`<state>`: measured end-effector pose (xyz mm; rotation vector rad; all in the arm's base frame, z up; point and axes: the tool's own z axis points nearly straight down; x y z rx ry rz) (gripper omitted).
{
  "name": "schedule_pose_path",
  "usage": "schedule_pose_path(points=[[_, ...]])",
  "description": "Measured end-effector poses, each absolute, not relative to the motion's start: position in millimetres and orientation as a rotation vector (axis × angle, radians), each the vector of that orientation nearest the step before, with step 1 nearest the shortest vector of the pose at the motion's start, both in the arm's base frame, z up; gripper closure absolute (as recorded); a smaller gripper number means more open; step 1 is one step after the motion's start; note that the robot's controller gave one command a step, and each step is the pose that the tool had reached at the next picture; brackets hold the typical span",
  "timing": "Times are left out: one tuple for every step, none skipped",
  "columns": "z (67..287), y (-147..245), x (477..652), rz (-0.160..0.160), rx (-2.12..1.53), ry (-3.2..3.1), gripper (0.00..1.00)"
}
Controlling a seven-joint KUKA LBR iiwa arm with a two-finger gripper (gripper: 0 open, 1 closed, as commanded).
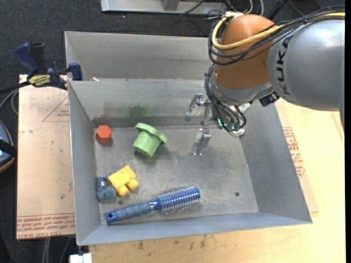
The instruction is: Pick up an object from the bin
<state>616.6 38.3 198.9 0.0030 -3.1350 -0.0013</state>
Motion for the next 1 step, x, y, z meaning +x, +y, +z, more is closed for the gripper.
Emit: schedule_pose_path(points=[[77.4, 144.2, 649.6, -0.003, 0.543, -3.11, 0.0]])
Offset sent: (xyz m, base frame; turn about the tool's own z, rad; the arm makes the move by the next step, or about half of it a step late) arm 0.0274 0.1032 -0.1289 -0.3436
